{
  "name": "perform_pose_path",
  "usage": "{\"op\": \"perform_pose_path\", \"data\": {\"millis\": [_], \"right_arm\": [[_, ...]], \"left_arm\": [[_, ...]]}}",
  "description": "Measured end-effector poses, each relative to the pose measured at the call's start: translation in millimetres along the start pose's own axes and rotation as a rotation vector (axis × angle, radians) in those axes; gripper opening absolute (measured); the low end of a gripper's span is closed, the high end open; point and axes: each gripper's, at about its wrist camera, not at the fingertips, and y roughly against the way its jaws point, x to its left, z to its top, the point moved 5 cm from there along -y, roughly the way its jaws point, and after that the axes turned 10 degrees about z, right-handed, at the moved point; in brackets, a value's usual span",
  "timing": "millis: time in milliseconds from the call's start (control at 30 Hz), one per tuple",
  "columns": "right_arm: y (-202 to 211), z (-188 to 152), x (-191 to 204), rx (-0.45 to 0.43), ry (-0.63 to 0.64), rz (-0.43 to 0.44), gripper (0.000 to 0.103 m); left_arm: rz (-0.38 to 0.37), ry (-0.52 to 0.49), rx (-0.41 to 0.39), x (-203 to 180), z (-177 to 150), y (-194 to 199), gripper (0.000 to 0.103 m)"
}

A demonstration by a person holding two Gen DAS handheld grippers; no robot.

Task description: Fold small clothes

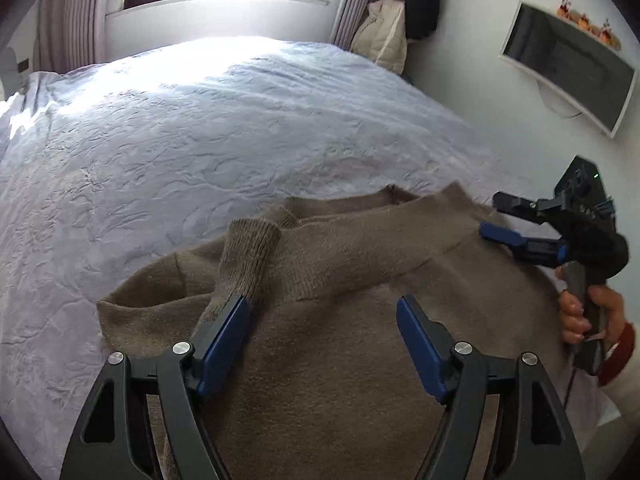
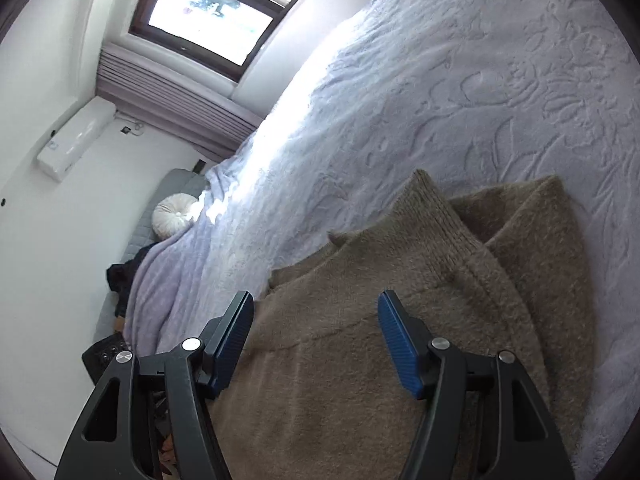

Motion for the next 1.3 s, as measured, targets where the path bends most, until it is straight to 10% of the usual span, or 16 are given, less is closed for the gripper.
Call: {"op": "perform_pose_path", "data": {"millis": [300,467,867,1033,1300], "right_arm": [[17,3,-25,-0.040,0.001,-0.049,0.063],[34,-6,-21,-0.057,-0.009,-0.091,0.065],[120,-97,1,-0.070,-0.066,-0.039,0.067],[138,-137,6,-0.065,-0.082,-0.041,0.067],[145,-169,-7,-0.094,-0.178,-0.009,0.067]], "left_arm": [[0.232,0.284,0.096,122,-19,-25,0.077],[0.252,0.249,0.073,122,-33,7,0.077],[-0.007,0.262,0.175,88,-120,68,0.076],[-0.045,0.243,0.214,66,-141,72,0.040],[-0.052,0.283,0.210,64,-144,78,0.027]]}}
